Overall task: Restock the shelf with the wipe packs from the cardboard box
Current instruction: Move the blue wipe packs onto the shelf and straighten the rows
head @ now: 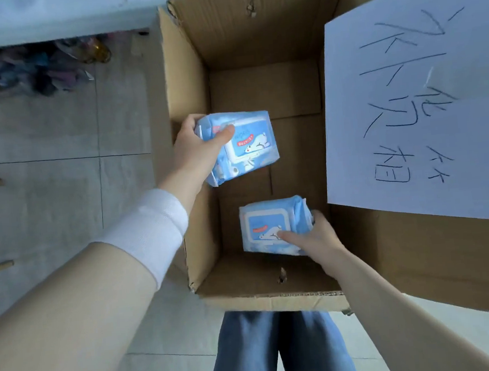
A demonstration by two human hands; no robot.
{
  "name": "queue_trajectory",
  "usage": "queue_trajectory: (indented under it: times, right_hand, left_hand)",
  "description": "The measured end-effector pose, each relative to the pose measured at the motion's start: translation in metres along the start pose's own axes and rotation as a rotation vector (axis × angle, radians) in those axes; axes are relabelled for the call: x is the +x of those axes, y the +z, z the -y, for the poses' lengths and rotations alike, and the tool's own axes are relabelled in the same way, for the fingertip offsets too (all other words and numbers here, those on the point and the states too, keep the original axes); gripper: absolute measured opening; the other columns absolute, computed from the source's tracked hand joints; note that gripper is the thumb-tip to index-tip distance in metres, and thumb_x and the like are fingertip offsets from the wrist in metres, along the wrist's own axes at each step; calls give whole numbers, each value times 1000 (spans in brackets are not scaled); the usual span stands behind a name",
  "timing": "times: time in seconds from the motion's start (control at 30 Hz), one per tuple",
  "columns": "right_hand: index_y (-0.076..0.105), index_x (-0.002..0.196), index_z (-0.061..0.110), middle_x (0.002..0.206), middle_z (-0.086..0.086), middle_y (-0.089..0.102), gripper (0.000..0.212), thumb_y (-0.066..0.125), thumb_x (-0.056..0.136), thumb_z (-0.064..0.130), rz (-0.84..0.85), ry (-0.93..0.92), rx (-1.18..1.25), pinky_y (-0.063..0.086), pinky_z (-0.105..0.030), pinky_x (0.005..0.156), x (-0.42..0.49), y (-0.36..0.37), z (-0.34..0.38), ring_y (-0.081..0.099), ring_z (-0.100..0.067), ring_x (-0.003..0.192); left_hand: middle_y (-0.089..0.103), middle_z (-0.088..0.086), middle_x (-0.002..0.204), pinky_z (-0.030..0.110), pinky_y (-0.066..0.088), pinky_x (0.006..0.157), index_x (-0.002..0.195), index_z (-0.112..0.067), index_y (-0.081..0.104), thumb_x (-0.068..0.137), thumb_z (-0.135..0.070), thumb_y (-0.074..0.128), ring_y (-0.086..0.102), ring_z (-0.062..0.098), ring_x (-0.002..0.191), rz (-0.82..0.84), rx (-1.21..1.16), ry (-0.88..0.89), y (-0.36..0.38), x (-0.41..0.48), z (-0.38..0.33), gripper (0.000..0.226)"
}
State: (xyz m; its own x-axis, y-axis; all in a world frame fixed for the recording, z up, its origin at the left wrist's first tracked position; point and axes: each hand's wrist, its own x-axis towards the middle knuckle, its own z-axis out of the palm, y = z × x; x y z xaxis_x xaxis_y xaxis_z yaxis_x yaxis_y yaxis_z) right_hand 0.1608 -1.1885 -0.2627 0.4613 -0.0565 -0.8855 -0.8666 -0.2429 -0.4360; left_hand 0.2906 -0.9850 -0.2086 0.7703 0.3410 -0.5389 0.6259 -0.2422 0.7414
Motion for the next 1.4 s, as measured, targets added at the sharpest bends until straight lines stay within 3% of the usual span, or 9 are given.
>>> queue_trajectory:
  times: [0.1, 0.23, 0.4, 0.57, 0.77, 0.87, 1.1, 1.27, 1.4]
  right_hand:
    - [42, 113, 24, 94, 9, 56, 60, 82, 69, 30, -52, -45, 34, 48, -13, 51, -58, -12, 27, 60, -6, 82]
    - [50, 117, 15, 108, -4, 65, 59, 80, 69, 31, -18, -124, 157, 58, -35, 77, -145, -22, 60, 67, -19, 94]
    - [47, 123, 19, 111, -3, 64, 63, 77, 69, 32, 17, -319, 197, 58, -36, 80, -245, 2, 108, 67, -17, 99]
    - [53, 114, 23, 110, -3, 66, 54, 77, 67, 34, 121, -519, 183, 58, -36, 80, -329, 85, 155, 67, -18, 101]
    - [54, 119, 19, 112, -6, 69, 63, 77, 63, 34, 269, -655, 175, 56, -40, 82, -403, 223, 199, 68, -24, 100]
    - [58, 116, 21, 106, -4, 72, 57, 76, 63, 31, 345, -670, 164, 58, -31, 69, -427, 285, 223, 71, -22, 92]
    - [60, 112, 21, 99, 0, 74, 69, 80, 49, 42, 419, -700, 66, 57, -35, 75, -440, 380, 280, 72, -20, 88]
    - [60, 115, 23, 106, -3, 73, 68, 85, 53, 40, 494, -780, 48, 57, -30, 72, -422, 421, 361, 70, -21, 95]
    - [58, 118, 24, 113, -5, 70, 71, 86, 56, 43, 536, -831, 35, 55, -39, 84, -410, 464, 441, 67, -26, 103]
  left_hand:
    - [60, -17, 86, 22, 55, 66, 89, -31, 46, 74, -34, 74, 64, -1, 76, -74, -94, 66, -42, -41, -54, 32]
    - [64, -12, 88, 22, 52, 68, 92, -24, 52, 69, -37, 76, 64, 2, 78, -185, -221, 124, -118, -104, -114, 35]
    - [69, -3, 95, 22, 54, 69, 90, -21, 59, 62, -43, 73, 68, 8, 83, -245, -331, 175, -234, -172, -156, 38]
    - [71, -7, 81, 21, 55, 61, 88, -13, 63, 79, -31, 71, 70, 7, 74, -283, -473, 260, -364, -225, -166, 21]
    - [69, 9, 106, 33, 56, 80, 110, -3, 59, 82, -22, 68, 68, 21, 94, -360, -549, 405, -546, -272, -134, 35]
    - [66, 16, 112, 46, 52, 90, 107, -3, 60, 82, -18, 67, 66, 29, 101, -399, -587, 461, -623, -287, -119, 29]
    - [71, -2, 93, 28, 56, 73, 92, -19, 61, 83, -17, 66, 70, 13, 87, -485, -662, 565, -726, -248, -119, 10]
    - [71, -2, 93, 32, 56, 76, 92, -18, 61, 85, -15, 64, 70, 15, 90, -467, -685, 569, -774, -183, -145, 8]
    - [68, 8, 106, 39, 54, 85, 98, -15, 59, 85, -17, 64, 67, 22, 99, -460, -627, 615, -821, -133, -186, 15]
